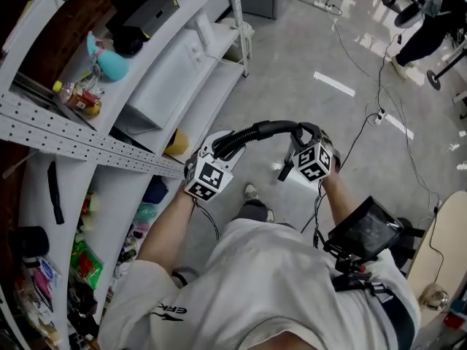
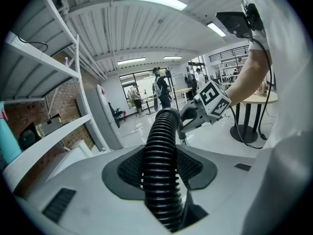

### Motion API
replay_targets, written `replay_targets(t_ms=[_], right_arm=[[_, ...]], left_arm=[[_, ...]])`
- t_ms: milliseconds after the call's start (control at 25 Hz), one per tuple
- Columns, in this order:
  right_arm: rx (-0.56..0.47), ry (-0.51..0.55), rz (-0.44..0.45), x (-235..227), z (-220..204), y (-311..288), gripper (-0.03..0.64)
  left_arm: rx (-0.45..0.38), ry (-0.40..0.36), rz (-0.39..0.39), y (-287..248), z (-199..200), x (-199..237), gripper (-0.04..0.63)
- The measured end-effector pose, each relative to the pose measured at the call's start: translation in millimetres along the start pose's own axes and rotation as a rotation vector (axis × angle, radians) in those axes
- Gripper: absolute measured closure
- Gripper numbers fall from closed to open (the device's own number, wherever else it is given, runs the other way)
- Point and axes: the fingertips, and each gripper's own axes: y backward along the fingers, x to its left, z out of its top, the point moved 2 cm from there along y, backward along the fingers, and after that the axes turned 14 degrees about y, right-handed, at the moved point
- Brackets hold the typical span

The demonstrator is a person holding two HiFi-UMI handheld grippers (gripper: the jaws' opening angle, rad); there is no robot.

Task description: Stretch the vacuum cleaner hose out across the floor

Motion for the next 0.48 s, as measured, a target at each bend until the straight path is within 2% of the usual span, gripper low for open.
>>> replay_targets(t_ms=[480], right_arm=[[0.069,-0.066,-0.035,-94.4,-44.3,-65.2,0.471]], left_arm=[[-0.017,0.005,-0.131,-115.5,48.7,56.4,0.417]])
